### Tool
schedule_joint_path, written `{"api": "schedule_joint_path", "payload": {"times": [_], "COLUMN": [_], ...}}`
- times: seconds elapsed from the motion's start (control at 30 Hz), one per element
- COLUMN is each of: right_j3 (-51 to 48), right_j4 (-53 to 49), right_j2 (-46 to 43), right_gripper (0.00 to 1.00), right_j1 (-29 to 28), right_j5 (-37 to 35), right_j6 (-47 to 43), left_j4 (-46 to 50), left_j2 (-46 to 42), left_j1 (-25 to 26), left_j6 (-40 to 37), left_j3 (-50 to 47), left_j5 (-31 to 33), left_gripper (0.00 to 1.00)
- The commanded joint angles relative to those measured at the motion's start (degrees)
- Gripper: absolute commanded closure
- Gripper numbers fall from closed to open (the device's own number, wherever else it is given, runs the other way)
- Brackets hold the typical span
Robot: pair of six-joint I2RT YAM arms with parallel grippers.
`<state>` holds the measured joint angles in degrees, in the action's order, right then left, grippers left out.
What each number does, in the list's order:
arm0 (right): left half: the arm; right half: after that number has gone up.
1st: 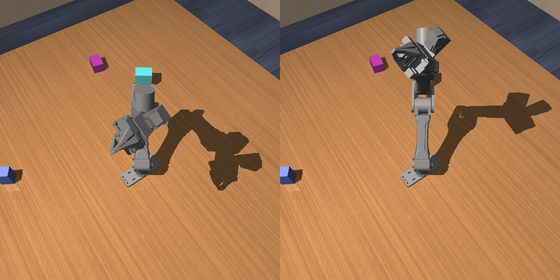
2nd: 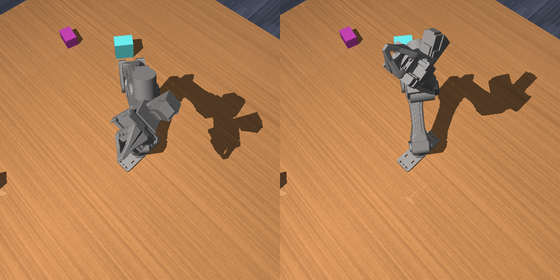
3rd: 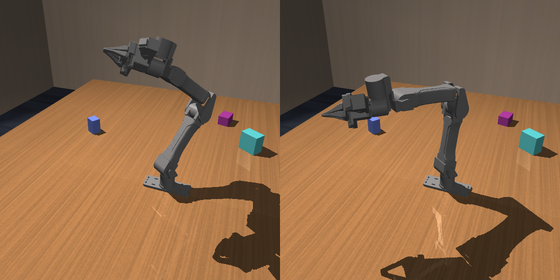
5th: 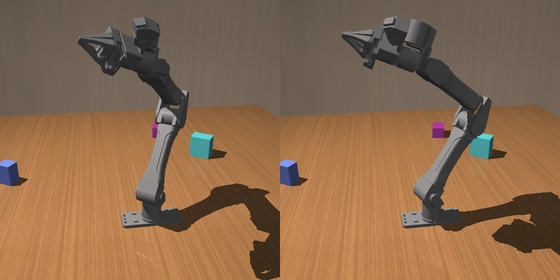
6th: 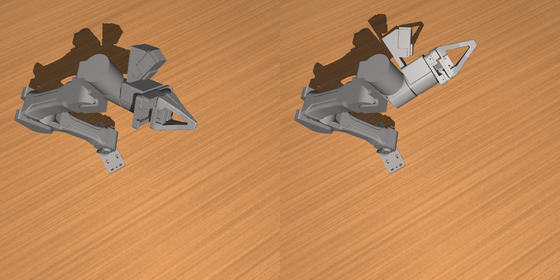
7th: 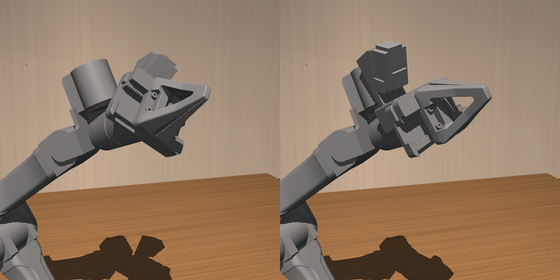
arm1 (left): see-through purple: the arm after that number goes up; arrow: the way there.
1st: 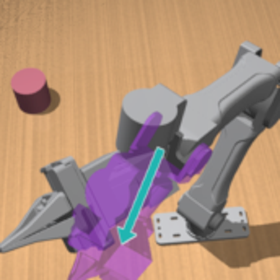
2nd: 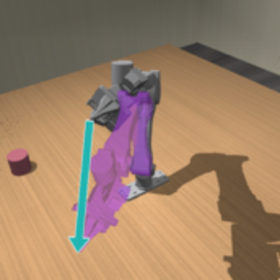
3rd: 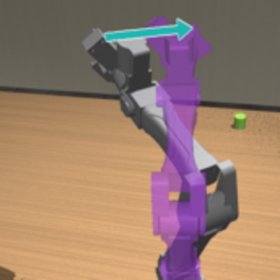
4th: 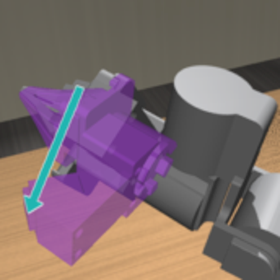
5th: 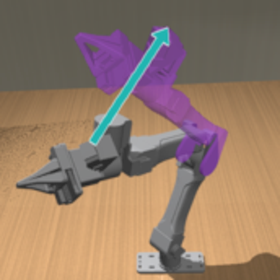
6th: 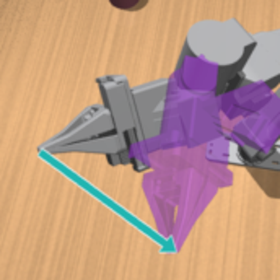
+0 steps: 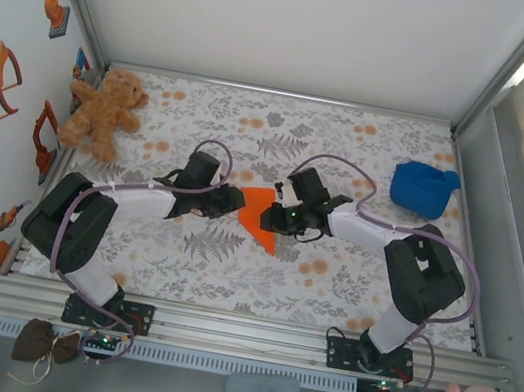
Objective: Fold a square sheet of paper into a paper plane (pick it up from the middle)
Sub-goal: Third fold the triangle at the center of the table.
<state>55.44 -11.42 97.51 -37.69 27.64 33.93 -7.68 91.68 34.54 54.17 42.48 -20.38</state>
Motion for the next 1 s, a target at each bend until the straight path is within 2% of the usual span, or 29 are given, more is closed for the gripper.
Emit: {"api": "schedule_joint_path", "payload": {"times": [0.0, 0.3, 0.5, 0.7, 0.97], "right_j3": [2.2, 2.2, 1.6, 1.4, 1.3], "right_j4": [0.9, 0.6, 0.5, 0.6, 0.6], "right_j2": [2.5, 6.3, 7.5, 8.2, 8.2], "right_gripper": [0.80, 0.79, 0.79, 0.79, 0.79], "right_j1": [0.9, 2.3, 2.6, 2.9, 3.1], "right_j5": [-2.2, -2.7, -2.7, -2.4, -2.2], "right_j6": [1.3, 1.3, 1.3, 1.1, 1.1], "left_j4": [-1.3, -4.0, -5.8, -6.4, -6.4], "left_j2": [-0.8, 2.1, 4.1, 5.3, 6.7], "left_j1": [1.0, 1.8, 1.8, 1.7, 1.7], "left_j6": [5.0, 9.1, 10.1, 10.2, 10.6], "left_j3": [-2.2, -2.6, -1.6, -0.8, -0.5], "left_j5": [0.7, -0.1, -1.2, -2.0, -2.3], "left_gripper": [0.64, 0.56, 0.56, 0.62, 0.60]}}
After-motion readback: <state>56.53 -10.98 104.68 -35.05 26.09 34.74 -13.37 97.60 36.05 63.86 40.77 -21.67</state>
